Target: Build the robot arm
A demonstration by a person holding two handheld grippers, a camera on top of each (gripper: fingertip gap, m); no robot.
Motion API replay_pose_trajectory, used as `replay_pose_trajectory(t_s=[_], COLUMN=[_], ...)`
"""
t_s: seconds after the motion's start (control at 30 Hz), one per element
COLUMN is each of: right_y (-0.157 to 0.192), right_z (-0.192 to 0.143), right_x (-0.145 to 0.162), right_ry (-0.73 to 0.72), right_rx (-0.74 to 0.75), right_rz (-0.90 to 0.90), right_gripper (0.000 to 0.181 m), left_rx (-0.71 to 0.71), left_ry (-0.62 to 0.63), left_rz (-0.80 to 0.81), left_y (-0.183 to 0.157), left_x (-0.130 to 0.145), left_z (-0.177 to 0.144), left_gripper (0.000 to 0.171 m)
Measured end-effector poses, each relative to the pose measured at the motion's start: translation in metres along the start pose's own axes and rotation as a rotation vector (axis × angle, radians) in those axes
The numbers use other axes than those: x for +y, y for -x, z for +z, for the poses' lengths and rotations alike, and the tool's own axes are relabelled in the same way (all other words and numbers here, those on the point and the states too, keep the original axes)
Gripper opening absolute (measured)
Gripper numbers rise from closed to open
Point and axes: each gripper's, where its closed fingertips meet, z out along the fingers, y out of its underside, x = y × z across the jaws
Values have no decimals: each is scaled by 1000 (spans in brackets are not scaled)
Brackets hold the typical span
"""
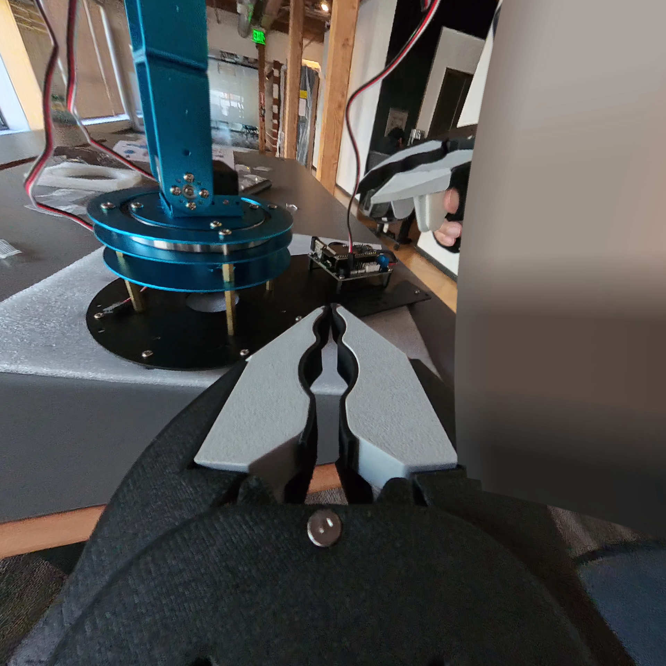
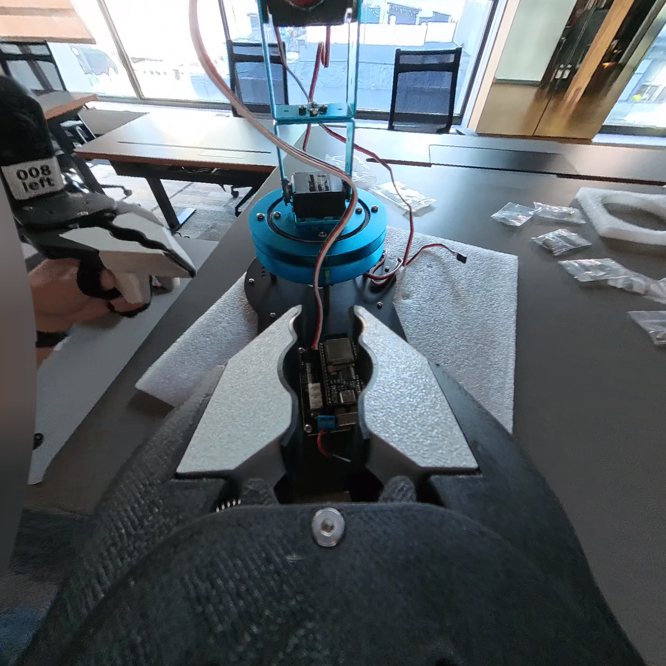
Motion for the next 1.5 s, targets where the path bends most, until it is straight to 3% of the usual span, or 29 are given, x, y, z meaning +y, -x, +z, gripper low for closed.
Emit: replay_pose_trajectory(t_s=[0.03, 0.33, 0.9, 1.5], right_y=[1, 13, 5, 12], right_z=[1, 15, 22, 22], right_x=[1, 19, 31, 40], right_ry=[5, 74, 173, 211], right_rx=[-3, 6, -3, -31], right_rz=[-17, -65, -13, -24], right_gripper=[24, 23, 11, 6], left_rx=[11, 106, 91, 96], left_ry=[18, 133, 235, 242], left_rz=[3, -37, 29, 14], left_y=[4, 15, 13, 13], left_x=[3, 20, 28, 28], left_z=[-1, -5, -1, -1], left_gripper=[0, 0, 0, 0])
